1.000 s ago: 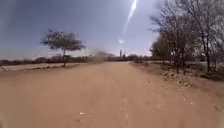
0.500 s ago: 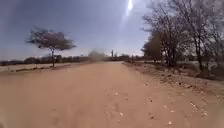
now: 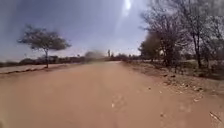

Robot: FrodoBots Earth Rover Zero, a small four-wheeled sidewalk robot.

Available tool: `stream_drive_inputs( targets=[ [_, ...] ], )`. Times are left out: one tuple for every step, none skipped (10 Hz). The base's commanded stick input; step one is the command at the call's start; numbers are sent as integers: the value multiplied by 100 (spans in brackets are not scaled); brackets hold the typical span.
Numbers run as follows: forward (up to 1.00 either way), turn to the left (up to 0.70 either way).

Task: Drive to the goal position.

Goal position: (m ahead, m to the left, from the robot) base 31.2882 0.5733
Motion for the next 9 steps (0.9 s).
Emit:
stream_drive_inputs(
  targets=[
    [100,0],
    [100,0],
    [100,0],
    [100,0],
    [100,0],
    [100,0],
    [100,0],
    [100,0],
    [100,0]
  ],
)
